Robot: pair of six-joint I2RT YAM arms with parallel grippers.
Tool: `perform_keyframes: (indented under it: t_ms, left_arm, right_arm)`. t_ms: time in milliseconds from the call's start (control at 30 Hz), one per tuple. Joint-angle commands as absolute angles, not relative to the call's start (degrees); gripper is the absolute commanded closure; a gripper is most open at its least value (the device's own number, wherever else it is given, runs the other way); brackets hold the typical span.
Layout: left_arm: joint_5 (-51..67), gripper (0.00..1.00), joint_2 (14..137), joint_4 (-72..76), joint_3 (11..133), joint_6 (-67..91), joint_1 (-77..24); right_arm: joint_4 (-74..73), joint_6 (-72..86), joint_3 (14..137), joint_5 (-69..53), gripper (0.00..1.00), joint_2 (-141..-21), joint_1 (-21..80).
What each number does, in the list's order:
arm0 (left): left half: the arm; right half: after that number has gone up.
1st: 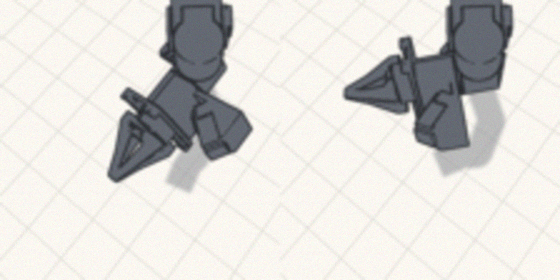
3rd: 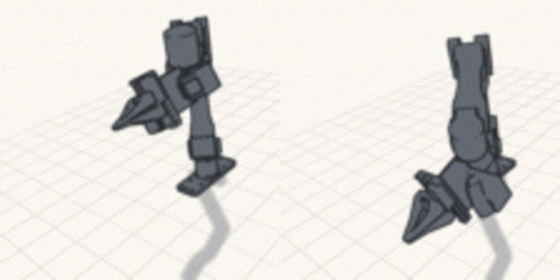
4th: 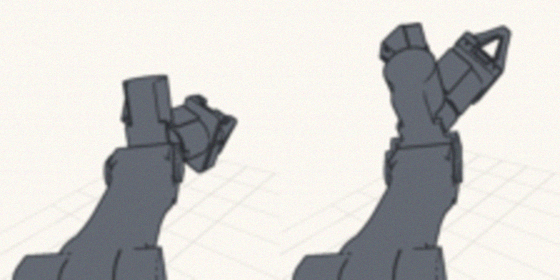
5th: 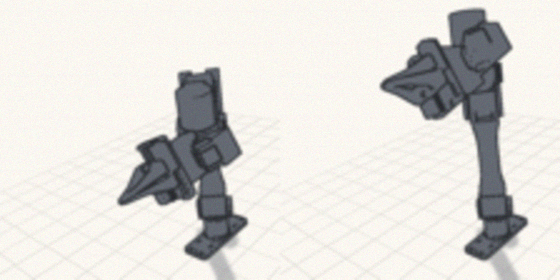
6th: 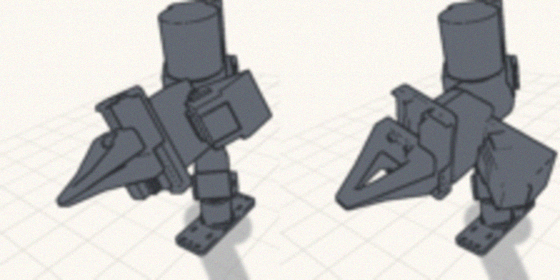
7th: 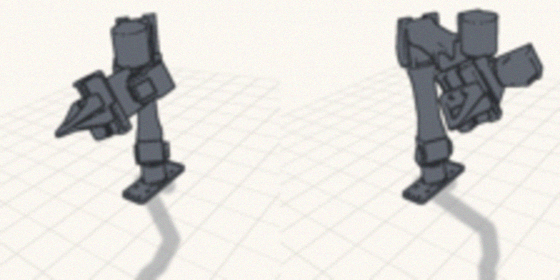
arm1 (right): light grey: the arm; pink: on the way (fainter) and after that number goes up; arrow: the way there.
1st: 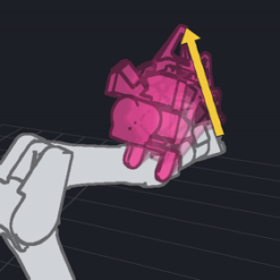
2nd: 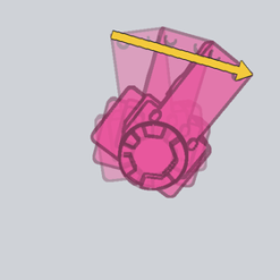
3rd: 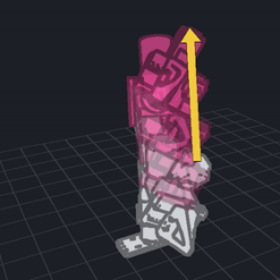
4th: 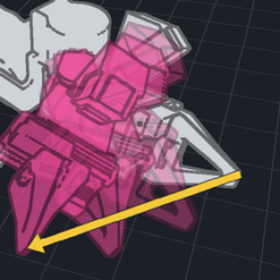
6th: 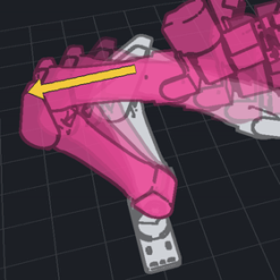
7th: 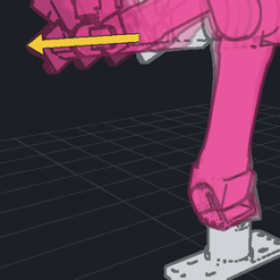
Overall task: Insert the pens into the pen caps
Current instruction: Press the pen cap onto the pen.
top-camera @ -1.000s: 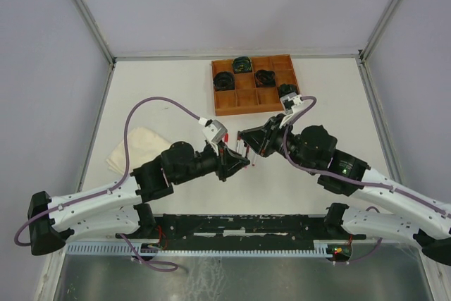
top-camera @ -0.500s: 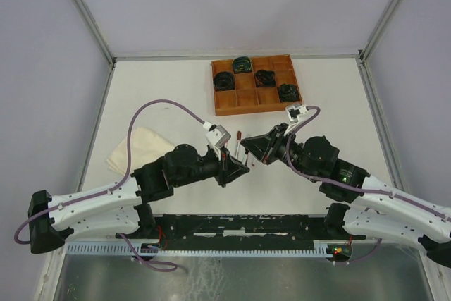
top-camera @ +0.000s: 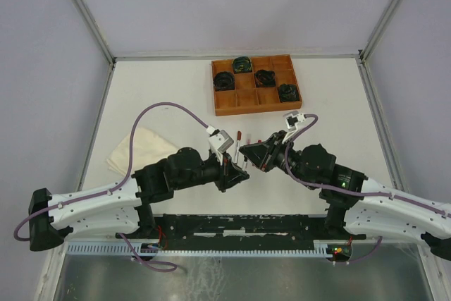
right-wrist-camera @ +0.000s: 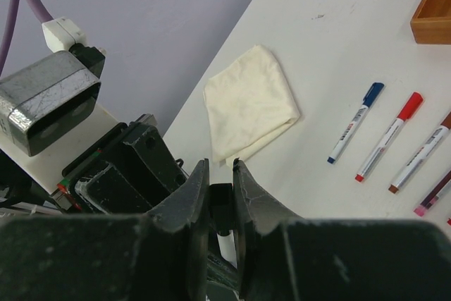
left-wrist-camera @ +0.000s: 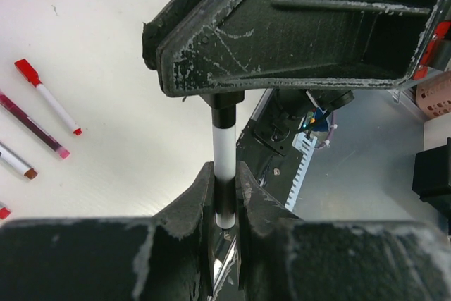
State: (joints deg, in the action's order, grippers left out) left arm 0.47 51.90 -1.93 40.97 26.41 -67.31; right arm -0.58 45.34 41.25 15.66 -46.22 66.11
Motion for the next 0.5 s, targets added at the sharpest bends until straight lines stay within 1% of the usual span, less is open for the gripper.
perform_keyframes:
  t_ms: [0, 200, 467]
  left_arm:
    - [-9.41, 0.97, 49.14, 22.15, 49.94, 26.15, -65.82]
    - [-10.32, 0.97, 48.91, 22.41, 49.92, 25.78, -65.96]
    - [-10.37, 0.97, 48.64, 22.33, 50.05, 25.53, -65.86]
  right_arm:
    - [-14.73, 49.64, 36.49, 3.19, 1.00, -49.33, 71.89]
    - [-13.35, 51.33, 34.98, 3.32, 1.00, -49.55, 73.10]
    - [-15.22, 45.65, 35.68, 10.32, 1.00, -50.04, 76.40]
